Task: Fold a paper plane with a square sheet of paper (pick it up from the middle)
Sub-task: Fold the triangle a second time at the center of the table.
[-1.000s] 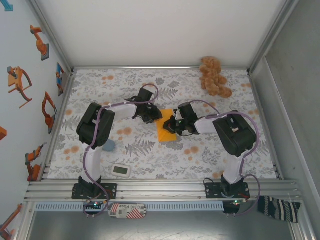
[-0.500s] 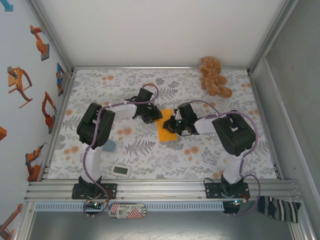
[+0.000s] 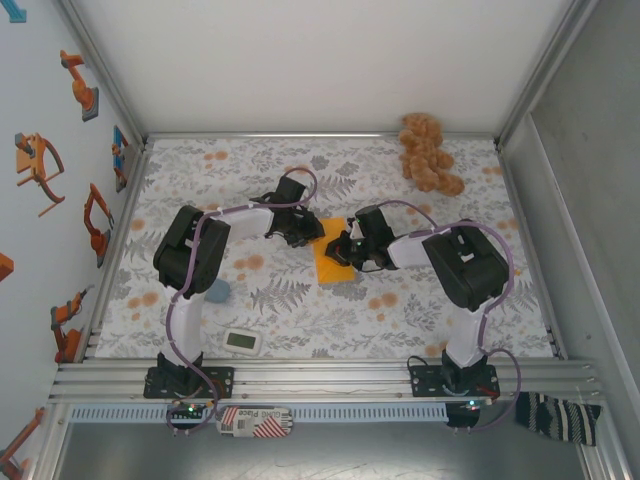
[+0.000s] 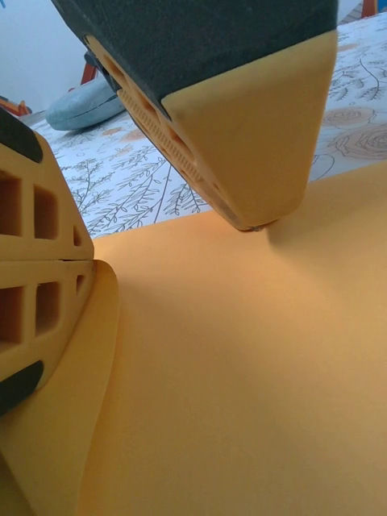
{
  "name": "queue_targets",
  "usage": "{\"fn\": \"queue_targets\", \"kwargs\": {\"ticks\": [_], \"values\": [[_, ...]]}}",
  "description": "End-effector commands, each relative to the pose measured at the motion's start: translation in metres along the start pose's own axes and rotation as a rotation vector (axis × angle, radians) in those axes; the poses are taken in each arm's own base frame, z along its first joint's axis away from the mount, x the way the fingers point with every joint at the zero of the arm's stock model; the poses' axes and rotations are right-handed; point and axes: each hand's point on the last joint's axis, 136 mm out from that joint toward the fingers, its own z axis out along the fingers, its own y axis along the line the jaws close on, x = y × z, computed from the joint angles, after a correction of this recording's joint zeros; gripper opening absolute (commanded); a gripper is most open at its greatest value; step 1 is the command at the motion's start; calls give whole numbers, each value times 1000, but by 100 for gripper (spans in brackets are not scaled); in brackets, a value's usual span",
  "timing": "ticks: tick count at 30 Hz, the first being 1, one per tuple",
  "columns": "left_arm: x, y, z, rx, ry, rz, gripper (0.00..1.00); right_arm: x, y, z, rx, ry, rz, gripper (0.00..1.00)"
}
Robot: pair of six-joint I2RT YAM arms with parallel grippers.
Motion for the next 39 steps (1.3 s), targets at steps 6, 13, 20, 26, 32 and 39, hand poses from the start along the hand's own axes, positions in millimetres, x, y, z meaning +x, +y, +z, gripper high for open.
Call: {"fn": "queue_targets", "kwargs": {"ticks": [6, 13, 20, 26, 32, 39], "values": [[19, 28, 9, -82, 68, -22, 21, -8, 8, 5, -19, -27, -10, 0], [20, 28, 9, -83, 68, -23, 21, -8, 7, 6, -16, -23, -6, 0], [21, 29, 10, -84, 71, -24, 21, -8, 5, 8, -17, -22, -2, 0], [21, 29, 9, -83, 71, -23, 21, -10, 8, 7, -22, -30, -4, 0], [21, 29, 9, -82, 72, -23, 21, -10, 8, 7, -21, -30, -3, 0], [21, 29, 9, -83, 73, -22, 21, -11, 6, 8, -17, -36, 4, 0]]}}
